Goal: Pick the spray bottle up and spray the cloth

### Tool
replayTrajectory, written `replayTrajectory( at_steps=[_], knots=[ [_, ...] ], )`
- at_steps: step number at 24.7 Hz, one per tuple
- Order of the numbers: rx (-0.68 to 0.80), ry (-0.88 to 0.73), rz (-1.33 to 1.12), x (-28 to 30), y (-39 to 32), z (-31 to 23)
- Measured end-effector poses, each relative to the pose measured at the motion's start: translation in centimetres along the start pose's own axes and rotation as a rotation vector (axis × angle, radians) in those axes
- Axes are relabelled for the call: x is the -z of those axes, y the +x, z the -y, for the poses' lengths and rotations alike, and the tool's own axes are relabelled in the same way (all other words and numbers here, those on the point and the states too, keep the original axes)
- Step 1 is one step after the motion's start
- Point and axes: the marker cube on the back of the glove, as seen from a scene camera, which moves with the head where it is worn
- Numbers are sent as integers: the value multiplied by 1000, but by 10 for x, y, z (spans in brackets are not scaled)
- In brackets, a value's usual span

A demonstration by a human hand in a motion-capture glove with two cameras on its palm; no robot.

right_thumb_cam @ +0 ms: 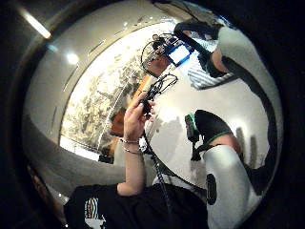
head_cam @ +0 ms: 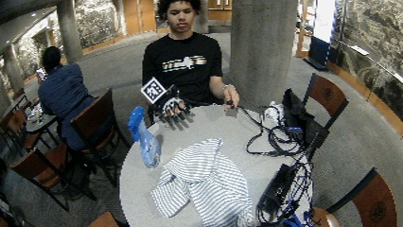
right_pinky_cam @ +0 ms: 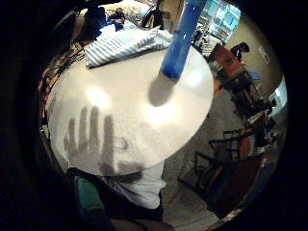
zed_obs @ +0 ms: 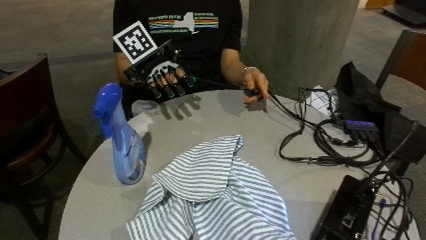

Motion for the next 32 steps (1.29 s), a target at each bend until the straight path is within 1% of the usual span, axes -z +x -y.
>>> replayTrajectory(
  at_steps=[2, 6, 8, 12, 15, 18, 21, 24, 27, 32],
  knots=[
    [26, -14, -2, 4, -1, -5],
    [89, 19, 3, 7, -5, -15],
    [65, 9, 5, 7, -6, -20],
    [-38, 17, 2, 9, -5, -21],
    [-1, 36, 0, 10, 0, -19],
    [0, 65, 7, 11, 4, -17],
    [-14, 61, 38, 15, 10, -19],
    [-64, 64, 132, 21, 18, -21],
    [-100, 100, 292, 27, 32, -22],
    [-252, 204, 462, 36, 59, -17]
  ],
)
